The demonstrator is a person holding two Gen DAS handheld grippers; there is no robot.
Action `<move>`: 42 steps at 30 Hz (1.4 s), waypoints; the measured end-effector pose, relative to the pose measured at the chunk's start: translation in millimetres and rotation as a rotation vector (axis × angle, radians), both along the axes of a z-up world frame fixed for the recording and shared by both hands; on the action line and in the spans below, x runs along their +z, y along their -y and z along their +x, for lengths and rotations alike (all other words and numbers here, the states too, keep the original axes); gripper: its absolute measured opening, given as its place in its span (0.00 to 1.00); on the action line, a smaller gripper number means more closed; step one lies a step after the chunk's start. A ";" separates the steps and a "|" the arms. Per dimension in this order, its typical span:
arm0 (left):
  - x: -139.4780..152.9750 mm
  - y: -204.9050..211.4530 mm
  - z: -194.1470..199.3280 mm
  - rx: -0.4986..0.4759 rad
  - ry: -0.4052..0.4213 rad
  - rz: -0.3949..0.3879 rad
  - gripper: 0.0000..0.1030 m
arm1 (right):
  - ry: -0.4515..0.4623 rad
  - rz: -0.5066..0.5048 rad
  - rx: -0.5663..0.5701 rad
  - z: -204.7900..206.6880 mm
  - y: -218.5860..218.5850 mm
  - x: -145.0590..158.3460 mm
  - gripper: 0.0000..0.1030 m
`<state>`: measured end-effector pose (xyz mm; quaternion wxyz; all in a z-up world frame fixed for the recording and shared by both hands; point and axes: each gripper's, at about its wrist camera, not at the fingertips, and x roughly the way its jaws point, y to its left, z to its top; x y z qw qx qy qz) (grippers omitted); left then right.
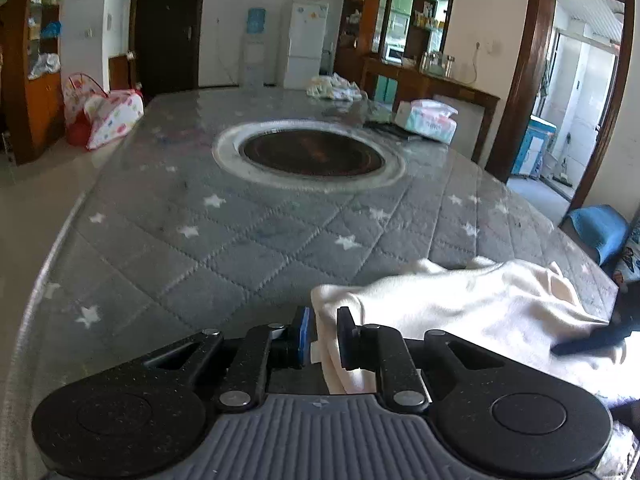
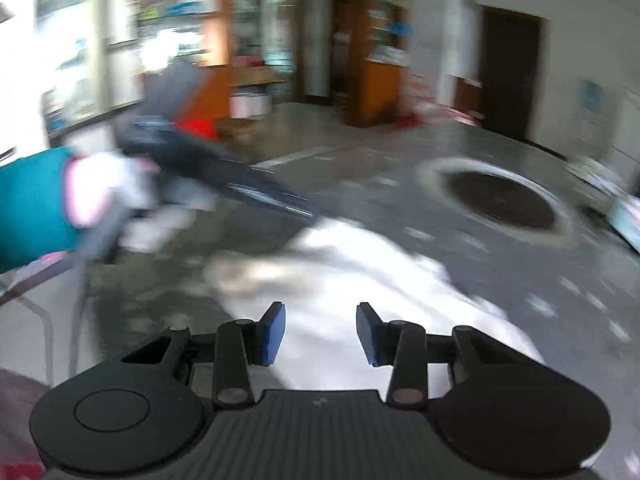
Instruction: Fold clothes
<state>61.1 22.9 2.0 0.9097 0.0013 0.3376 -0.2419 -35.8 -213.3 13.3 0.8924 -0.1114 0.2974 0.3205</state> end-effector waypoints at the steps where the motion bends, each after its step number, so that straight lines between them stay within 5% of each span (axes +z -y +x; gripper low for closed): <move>1: 2.2 0.8 -3.1 -0.003 0.004 -0.005 0.17 | -0.004 -0.001 -0.047 2.4 12.1 -0.7 0.38; 6: 13.1 5.0 -18.4 -0.016 0.024 -0.032 0.17 | -0.065 0.017 -0.272 35.3 69.0 -12.9 0.33; 11: 3.6 16.3 -30.3 -0.050 -0.009 -0.042 0.20 | -0.131 0.039 -0.359 58.3 91.4 -35.1 0.28; 15: -9.5 15.8 -31.1 -0.038 -0.055 -0.018 0.20 | -0.099 0.015 -0.352 56.1 88.3 -26.1 0.28; 25: -4.5 19.9 -56.0 -0.061 -0.019 0.003 0.27 | -0.052 -0.026 -0.185 -5.4 60.5 -4.1 0.28; 36: -0.8 13.4 -67.1 -0.027 -0.004 -0.005 0.30 | -0.075 -0.003 -0.247 -17.1 73.1 -14.8 0.27; 40: -5.8 12.8 -68.2 -0.005 -0.031 0.000 0.36 | -0.086 -0.003 -0.261 -18.7 75.5 -18.0 0.28; 42: -2.9 11.0 -69.7 0.008 -0.030 -0.007 0.47 | -0.065 -0.001 -0.259 -20.5 74.0 -11.9 0.30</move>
